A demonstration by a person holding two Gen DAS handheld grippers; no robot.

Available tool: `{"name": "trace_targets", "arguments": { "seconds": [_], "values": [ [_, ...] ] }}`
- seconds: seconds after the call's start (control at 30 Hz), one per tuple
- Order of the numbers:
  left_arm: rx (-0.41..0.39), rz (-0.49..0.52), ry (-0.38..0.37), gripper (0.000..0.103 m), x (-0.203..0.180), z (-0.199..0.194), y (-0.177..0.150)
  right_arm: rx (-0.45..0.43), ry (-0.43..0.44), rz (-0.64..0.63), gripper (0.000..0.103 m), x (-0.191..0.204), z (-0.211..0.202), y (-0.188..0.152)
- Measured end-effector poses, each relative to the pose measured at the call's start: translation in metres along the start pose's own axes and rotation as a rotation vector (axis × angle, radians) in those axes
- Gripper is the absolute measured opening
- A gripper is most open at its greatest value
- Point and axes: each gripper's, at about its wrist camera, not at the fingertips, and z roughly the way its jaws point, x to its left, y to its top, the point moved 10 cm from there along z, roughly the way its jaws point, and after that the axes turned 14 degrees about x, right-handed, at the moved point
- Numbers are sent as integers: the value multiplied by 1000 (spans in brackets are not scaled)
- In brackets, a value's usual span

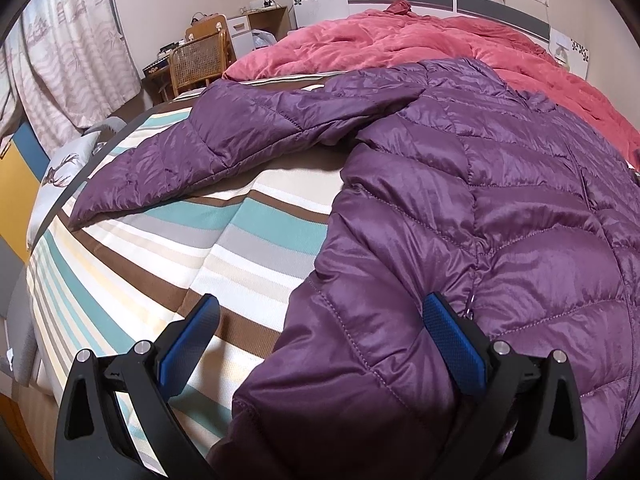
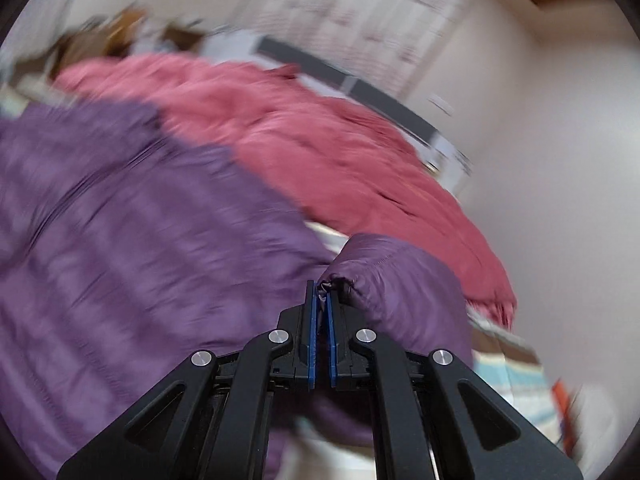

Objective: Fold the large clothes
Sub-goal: 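Grasp the sleeve cuff with the right gripper and fold it across the jacket body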

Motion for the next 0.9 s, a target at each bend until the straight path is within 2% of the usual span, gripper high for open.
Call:
{"name": "trace_targets", "arguments": {
  "seconds": [0.13,0.3,0.47,0.6,0.7,0.8,0.9],
  "values": [
    [0,-1,-1,101,0,0,0,-40,-85,-256,5,53,-9,2],
    [0,-3,-2,101,1,0,0,-182,-170,-512,5,108,-39,14],
    [3,-8,-13,101,2,1,-1,-239,-157,-625,5,144,-55,15],
    [7,-17,-31,101,4,1,-3,-222,-140,-733,5,160,-54,8],
    [9,-20,-34,101,3,2,-2,-209,-138,-757,5,162,-55,7],
    [7,-17,-27,101,4,2,-2,-269,-251,-925,5,181,-64,7],
    [10,-20,-31,101,4,2,-2,-292,-335,-1059,5,194,-68,3]
  ]
}}
